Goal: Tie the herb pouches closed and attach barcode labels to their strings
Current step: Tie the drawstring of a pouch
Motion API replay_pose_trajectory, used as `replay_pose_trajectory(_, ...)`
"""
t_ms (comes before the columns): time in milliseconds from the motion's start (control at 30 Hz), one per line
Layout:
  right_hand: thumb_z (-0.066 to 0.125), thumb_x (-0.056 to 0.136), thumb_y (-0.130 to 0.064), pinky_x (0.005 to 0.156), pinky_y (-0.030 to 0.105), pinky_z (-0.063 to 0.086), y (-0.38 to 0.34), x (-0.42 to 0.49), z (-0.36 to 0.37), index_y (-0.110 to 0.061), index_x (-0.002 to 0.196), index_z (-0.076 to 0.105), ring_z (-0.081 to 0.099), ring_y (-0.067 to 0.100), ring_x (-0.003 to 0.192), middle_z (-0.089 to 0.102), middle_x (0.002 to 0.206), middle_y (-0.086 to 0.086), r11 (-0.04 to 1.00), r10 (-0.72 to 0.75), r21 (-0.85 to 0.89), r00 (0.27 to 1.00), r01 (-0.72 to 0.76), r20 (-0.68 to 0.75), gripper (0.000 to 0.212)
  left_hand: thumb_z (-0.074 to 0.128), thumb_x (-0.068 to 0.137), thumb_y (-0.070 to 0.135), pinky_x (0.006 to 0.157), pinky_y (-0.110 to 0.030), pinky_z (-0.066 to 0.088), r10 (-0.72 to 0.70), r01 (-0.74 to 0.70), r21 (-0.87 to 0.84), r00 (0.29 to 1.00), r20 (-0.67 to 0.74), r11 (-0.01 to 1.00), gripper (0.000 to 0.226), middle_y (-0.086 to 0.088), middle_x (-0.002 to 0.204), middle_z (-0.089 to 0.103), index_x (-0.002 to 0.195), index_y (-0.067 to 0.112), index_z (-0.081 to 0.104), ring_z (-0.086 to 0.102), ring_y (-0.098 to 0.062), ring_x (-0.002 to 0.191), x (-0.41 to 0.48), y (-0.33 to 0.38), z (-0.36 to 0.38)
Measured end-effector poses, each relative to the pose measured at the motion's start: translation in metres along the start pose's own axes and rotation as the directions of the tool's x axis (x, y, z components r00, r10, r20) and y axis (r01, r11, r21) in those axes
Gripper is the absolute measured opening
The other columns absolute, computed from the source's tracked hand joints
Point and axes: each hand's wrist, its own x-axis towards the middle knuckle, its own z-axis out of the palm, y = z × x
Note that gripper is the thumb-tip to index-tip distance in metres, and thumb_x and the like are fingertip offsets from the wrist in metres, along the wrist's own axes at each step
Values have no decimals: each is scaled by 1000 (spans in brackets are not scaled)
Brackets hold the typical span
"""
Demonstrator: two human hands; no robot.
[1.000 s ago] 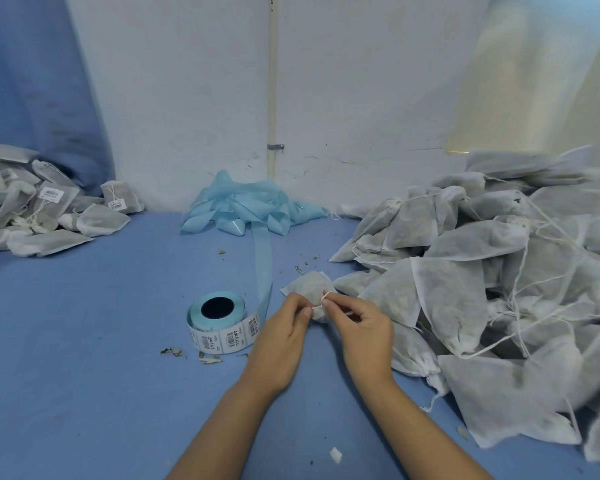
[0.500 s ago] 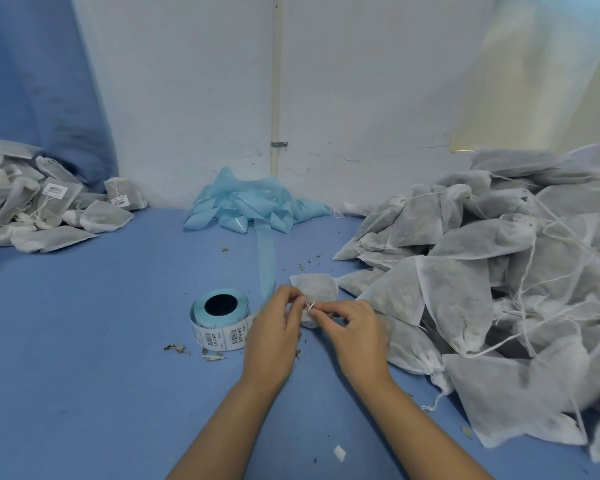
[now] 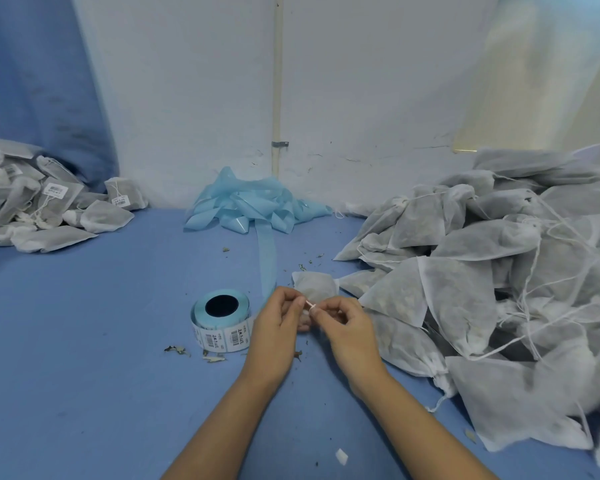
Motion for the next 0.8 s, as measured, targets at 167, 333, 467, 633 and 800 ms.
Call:
replay_pose_trajectory(167, 59, 87, -16, 56, 15, 39, -12, 2, -7, -13, 70, 69, 51, 3, 59, 63, 67, -5, 968, 193, 131, 968, -214, 159, 19, 52, 97, 15, 74, -26, 53, 32, -35, 133, 999, 26, 991, 13, 5, 81, 69, 87, 18, 61, 66, -10, 80, 1, -4, -7)
replay_pose_trajectory(333, 51, 88, -10, 54, 22, 32, -17, 6, -5, -12, 69, 58, 47, 10, 60, 53, 66, 1, 758, 329, 461, 881, -461, 341, 20, 55, 95, 18, 70, -20, 50, 62, -70, 176, 997, 47, 982, 15, 8, 78, 67, 85, 25, 64, 62, -8, 75, -2, -4, -13)
replay_pose_trajectory(467, 54, 85, -9, 59, 20, 39, -9, 10, -1, -8, 76, 57, 47, 12, 62, 50, 68, 3, 576, 398, 623, 847, -530, 353, 10, 56, 94, 17, 67, -17, 47, 41, -49, 160, 998, 50, 986, 15, 10, 72, 65, 85, 24, 65, 59, -5, 70, -3, -3, -13)
replay_pose_trajectory(633, 63, 68, -10, 65, 24, 41, -2, 13, -5, -6, 78, 58, 49, 13, 62, 52, 66, 4, 473, 389, 705, 843, -529, 372, 12, 58, 93, 18, 72, -18, 45, 28, -36, 200, 999, 42, 979, 16, 13, 73, 63, 83, 27, 66, 58, -4, 72, -4, -1, -13)
replay_pose_trajectory(800, 62, 68, -11, 64, 23, 38, 0, 13, -6, -7, 76, 59, 47, 12, 63, 50, 65, 3, 454, 355, 744, 865, -490, 353, 10, 59, 92, 18, 71, -15, 43, 30, -37, 208, 999, 36, 977, 16, 15, 73, 63, 82, 29, 65, 57, -1, 72, -3, 1, -12)
